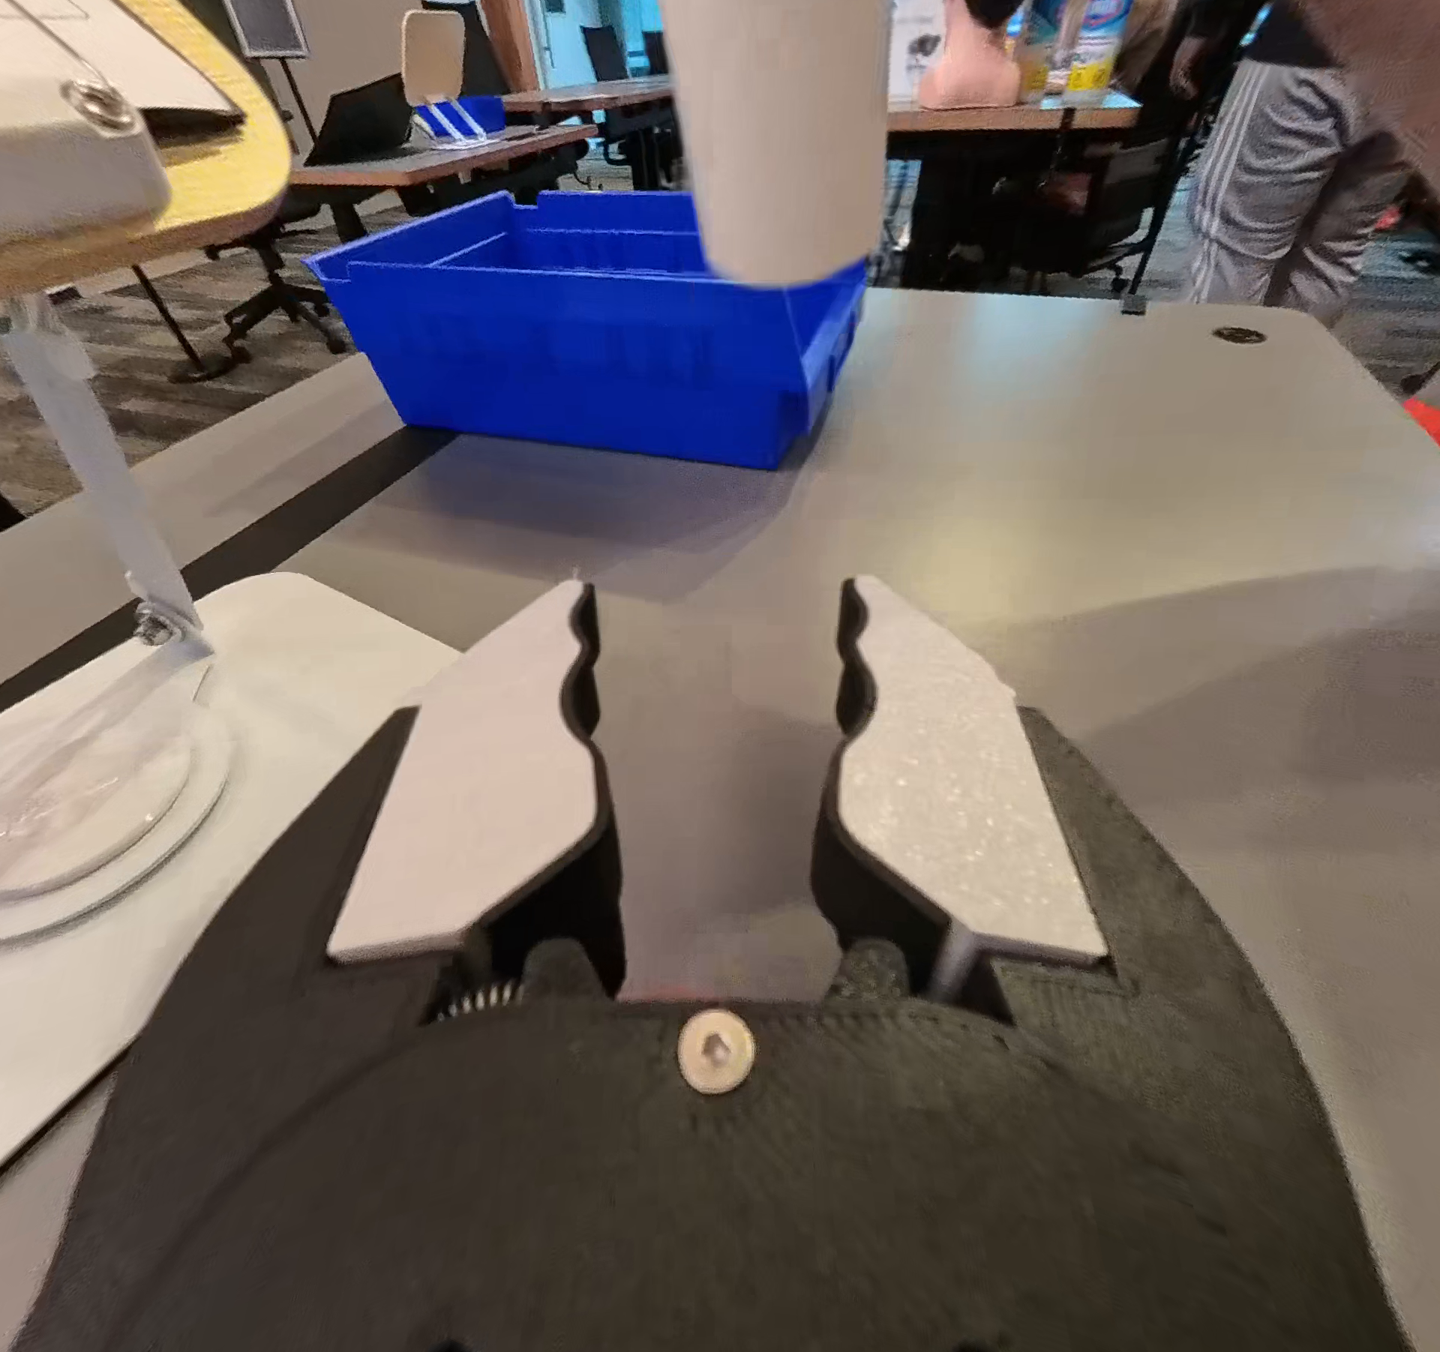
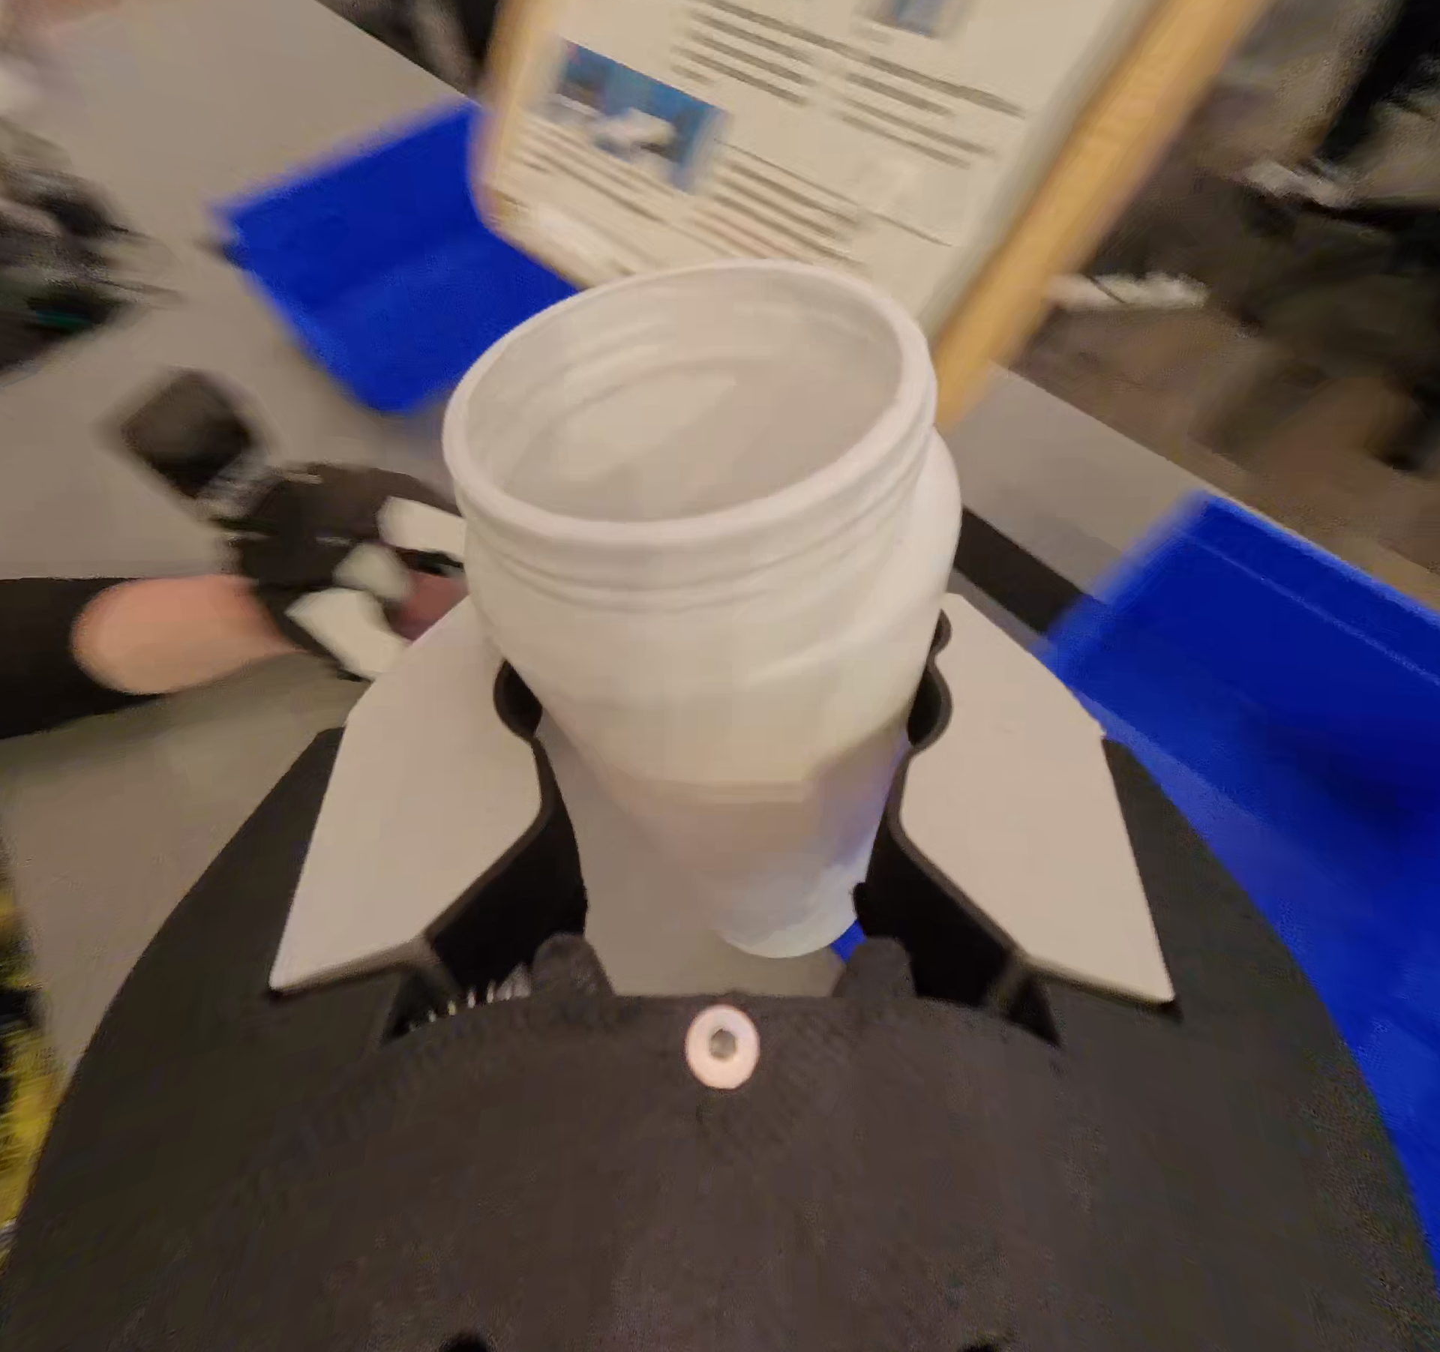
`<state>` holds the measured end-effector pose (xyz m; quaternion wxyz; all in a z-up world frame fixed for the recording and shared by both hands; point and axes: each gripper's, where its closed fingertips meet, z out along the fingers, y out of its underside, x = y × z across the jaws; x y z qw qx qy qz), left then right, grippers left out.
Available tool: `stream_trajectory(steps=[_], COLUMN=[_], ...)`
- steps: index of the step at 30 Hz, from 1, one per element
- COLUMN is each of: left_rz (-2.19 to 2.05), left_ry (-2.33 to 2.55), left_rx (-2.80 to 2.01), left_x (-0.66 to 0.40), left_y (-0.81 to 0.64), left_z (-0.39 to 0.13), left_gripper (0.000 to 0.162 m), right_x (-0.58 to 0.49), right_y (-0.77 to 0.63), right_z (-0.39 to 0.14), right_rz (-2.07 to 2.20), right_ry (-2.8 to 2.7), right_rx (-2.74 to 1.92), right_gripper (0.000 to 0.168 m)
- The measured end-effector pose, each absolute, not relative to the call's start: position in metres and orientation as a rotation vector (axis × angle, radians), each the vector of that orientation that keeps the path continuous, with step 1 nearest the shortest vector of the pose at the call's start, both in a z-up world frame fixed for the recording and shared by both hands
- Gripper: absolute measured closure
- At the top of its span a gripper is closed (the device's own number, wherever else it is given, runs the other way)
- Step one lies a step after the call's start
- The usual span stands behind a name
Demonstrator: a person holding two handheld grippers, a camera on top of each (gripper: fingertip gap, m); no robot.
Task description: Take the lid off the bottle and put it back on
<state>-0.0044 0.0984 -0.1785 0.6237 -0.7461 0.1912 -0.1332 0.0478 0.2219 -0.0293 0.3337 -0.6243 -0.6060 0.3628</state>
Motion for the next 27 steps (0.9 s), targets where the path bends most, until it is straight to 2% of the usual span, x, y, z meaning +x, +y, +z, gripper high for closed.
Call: stream_trajectory(steps=[1,3,8,14,23,27], left_rz=[-0.285,-0.259,-0.254,-0.26,-0.273,-0.271], left_ry=[0.426,0.427,0.427,0.431,0.432,0.431], left_rx=[-1.722,-1.724,-1.727,-1.732,-1.742,-1.753], left_x=[-0.007,-0.007,-0.007,-0.006,-0.006,-0.006], left_y=[0.101,0.103,0.103,0.104,0.104,0.106], left_z=[-0.179,-0.18,-0.181,-0.182,-0.183,-0.184], left_gripper=[0.109,0.109,0.109,0.109,0.105,0.103], right_x=[0.056,0.071,0.079,0.086,0.098,0.112], right_y=[0.256,0.313,0.389,0.426,0.447,0.44], right_z=[-0.031,-0.05,-0.123,-0.189,-0.23,-0.227], right_rz=[0.806,0.601,0.53,0.386,0.182,0.119], right_ry=[-1.546,-1.517,-1.443,-1.415,-1.391,-1.421], right_rx=[-1.715,-1.91,-2.324,-2.584,-2.679,-2.657], right_gripper=[0.073,0.073,0.073,0.077,0.082,0.07])
